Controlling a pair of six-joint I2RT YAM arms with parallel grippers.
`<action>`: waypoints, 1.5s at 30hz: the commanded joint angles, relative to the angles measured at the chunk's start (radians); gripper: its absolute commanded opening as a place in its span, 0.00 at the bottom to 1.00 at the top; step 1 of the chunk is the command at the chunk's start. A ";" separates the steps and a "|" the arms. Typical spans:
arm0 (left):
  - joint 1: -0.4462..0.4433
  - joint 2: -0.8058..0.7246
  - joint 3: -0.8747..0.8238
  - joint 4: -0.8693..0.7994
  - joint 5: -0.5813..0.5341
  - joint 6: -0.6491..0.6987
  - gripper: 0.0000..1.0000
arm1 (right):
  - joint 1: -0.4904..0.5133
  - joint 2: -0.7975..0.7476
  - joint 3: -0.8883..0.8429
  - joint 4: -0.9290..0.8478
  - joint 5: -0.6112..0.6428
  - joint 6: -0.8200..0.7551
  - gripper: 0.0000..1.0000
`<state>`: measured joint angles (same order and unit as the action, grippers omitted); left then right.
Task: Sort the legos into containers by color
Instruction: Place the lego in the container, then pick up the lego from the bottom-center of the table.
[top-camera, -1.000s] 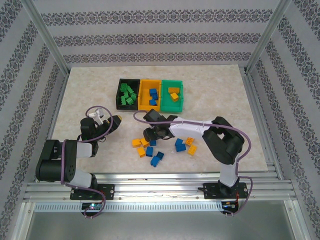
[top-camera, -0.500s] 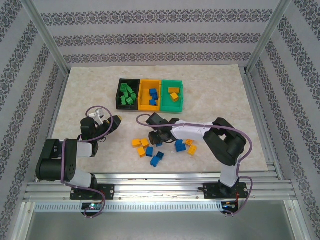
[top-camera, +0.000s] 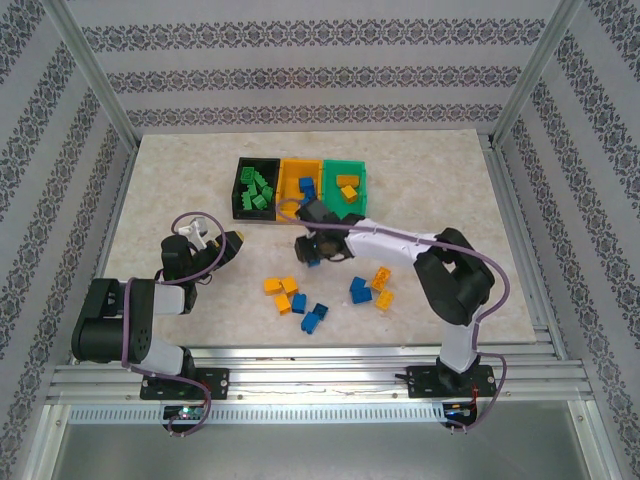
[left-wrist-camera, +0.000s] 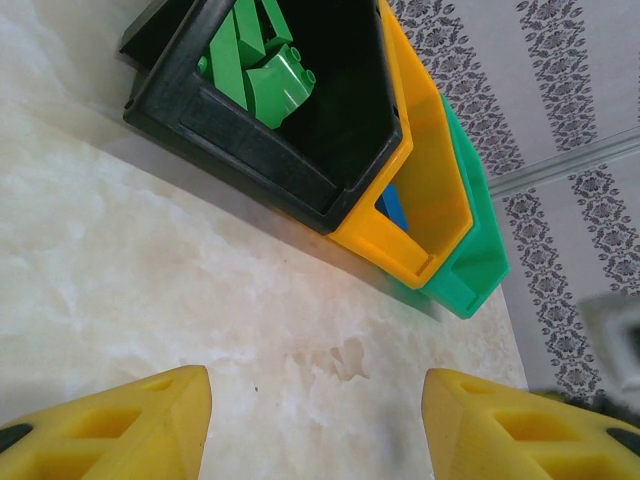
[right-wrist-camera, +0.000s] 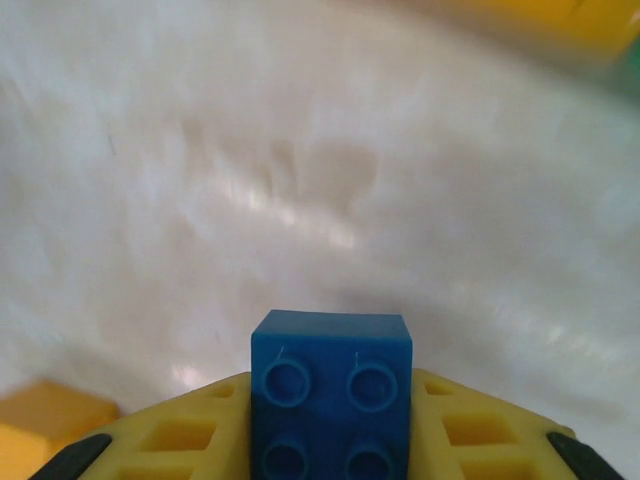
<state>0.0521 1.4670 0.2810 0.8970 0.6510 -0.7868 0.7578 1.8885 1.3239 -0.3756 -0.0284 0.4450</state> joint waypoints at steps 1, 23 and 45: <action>-0.012 -0.019 0.004 -0.001 0.004 0.020 0.57 | -0.047 0.033 0.136 0.014 -0.030 -0.058 0.32; -0.031 -0.023 0.020 -0.036 -0.004 0.041 0.57 | -0.185 0.359 0.668 -0.003 -0.126 -0.079 0.46; -0.146 -0.108 0.039 -0.142 -0.077 0.107 0.58 | -0.066 -0.445 -0.440 -0.007 0.030 -0.041 0.48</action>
<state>-0.0658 1.3785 0.2939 0.7952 0.6022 -0.7280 0.6731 1.5284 0.9516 -0.3389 -0.0719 0.3618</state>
